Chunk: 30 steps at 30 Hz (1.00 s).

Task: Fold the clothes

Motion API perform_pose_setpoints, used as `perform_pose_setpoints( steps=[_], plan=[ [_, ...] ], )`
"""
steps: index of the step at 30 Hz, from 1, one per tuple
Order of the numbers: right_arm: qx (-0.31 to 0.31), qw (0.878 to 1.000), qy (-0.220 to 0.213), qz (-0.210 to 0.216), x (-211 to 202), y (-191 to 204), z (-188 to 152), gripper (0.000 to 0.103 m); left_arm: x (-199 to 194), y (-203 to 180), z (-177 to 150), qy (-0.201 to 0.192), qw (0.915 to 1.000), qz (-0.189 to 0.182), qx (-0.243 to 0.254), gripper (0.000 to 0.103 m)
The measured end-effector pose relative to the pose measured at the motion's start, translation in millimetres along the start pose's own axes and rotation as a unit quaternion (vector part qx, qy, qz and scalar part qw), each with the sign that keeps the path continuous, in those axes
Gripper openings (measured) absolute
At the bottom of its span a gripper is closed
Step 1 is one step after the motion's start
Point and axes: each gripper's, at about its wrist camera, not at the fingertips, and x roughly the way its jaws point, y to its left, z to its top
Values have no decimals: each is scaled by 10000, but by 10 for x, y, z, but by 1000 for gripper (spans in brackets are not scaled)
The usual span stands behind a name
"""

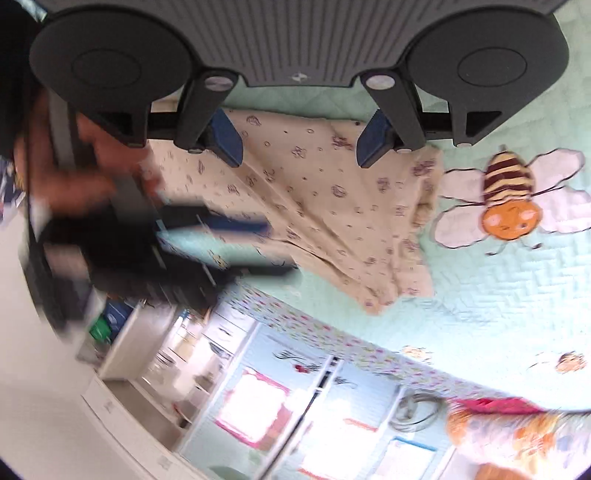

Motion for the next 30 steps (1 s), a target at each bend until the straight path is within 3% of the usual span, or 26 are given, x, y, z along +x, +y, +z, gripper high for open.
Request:
perform_pose_setpoints(
  steps=[3,7,10,12,14,16,17,19,22,27,28,29,30],
  plan=[
    [85,9992,-352,-194,-294,-32,-203,63,-274,120,-9,-129,9984,375,-412,71],
    [-637,9939,-422,-796,-111,378,-469,62,-671,288,-35,-539,9917,1020,-574,71],
    [-881,9885,-459,-1140,92,721,-531,60,-749,433,23,-621,9887,1208,-635,70],
    [-1058,9810,-387,-1580,274,876,-552,53,-742,550,45,-559,9866,1336,-754,70],
    [-1000,9741,-208,-2019,480,911,-553,25,-755,674,53,-512,9841,1451,-887,70],
    [-779,9747,-190,-2087,554,926,-551,16,-823,804,29,-517,9813,1529,-1049,70],
    [-655,9755,-194,-2091,580,931,-550,5,-861,856,22,-550,9795,1585,-1114,70],
    [-584,9766,-236,-2055,604,1023,-565,3,-994,953,32,-717,9743,1719,-1270,70],
    [-1184,9690,-316,-2143,645,1358,-709,3,-1155,1055,49,-911,9686,1842,-1400,70],
    [-1321,9652,-286,-2237,736,1393,-734,3,-1192,1065,26,-885,9688,1899,-1327,70],
    [-1418,9635,-314,-2247,739,1444,-728,11,-1183,1048,26,-886,9696,1874,-1299,70],
    [-1499,9631,-185,-2229,779,1464,-721,34,-1158,1014,31,-894,9708,1833,-1261,70],
    [-1474,9640,-136,-2209,775,1450,-718,43,-1121,972,37,-901,9723,1787,-1209,70]
  ],
)
